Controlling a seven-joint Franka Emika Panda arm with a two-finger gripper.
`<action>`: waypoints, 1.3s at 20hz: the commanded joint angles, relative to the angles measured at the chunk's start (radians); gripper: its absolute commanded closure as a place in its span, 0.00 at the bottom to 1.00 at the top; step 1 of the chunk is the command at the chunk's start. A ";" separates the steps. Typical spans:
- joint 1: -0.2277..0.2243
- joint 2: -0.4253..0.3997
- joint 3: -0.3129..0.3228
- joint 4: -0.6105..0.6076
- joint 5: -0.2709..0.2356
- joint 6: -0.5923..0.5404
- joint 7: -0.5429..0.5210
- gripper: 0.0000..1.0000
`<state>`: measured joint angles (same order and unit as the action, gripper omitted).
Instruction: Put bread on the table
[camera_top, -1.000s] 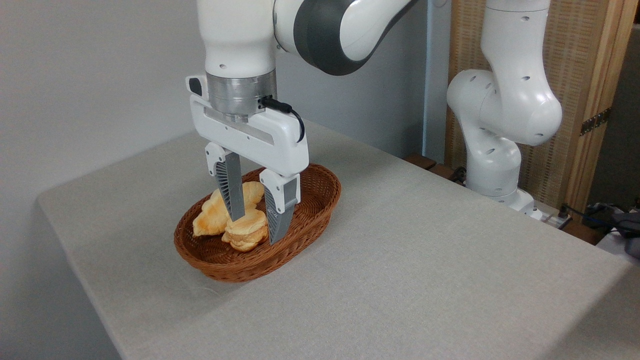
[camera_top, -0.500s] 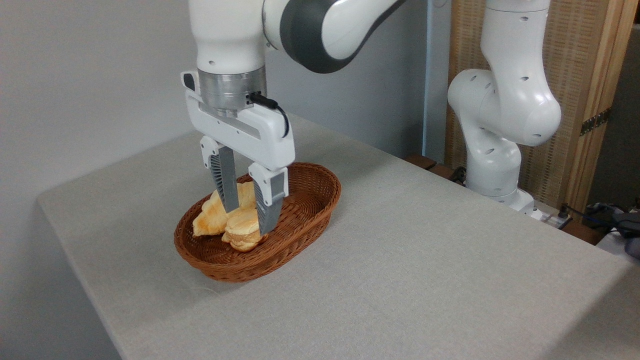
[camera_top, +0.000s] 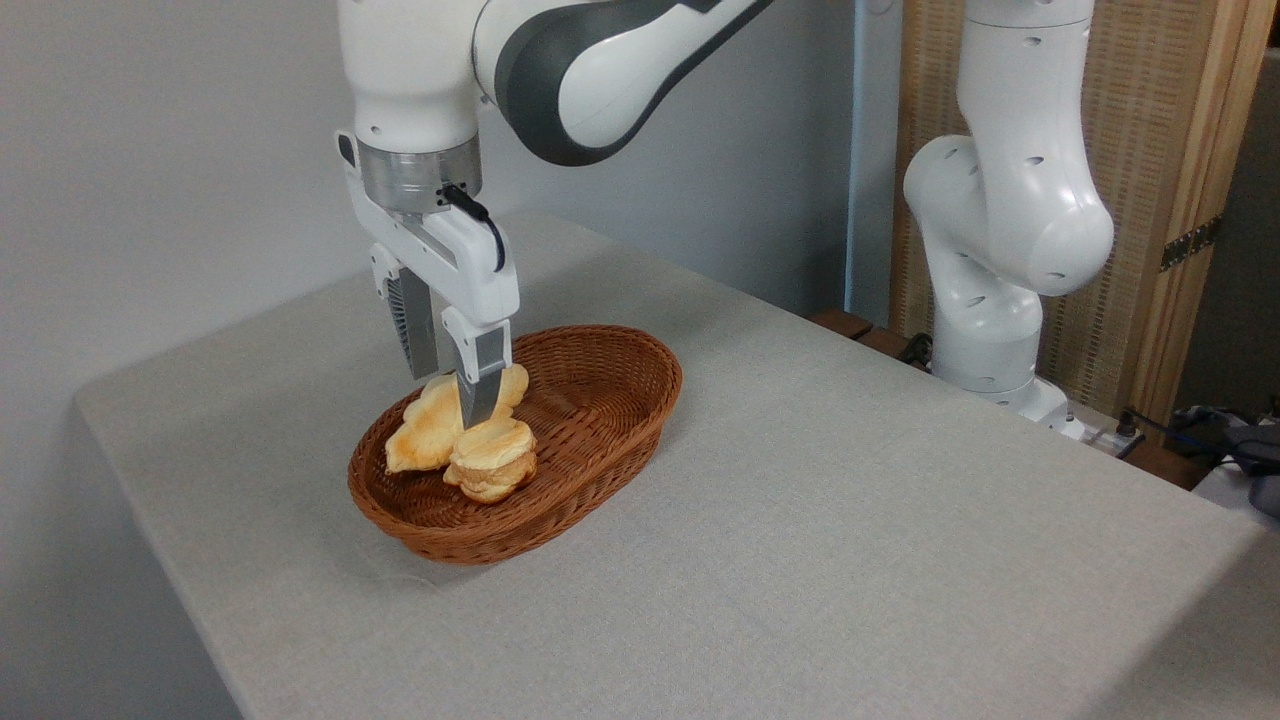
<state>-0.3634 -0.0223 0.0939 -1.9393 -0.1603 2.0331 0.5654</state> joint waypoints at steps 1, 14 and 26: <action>-0.042 0.004 0.003 -0.001 -0.021 0.013 -0.062 0.00; -0.060 0.079 -0.042 -0.001 0.010 0.015 -0.078 0.15; -0.058 0.084 -0.045 0.002 0.033 0.015 -0.068 0.87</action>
<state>-0.4223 0.0614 0.0517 -1.9396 -0.1443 2.0337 0.4954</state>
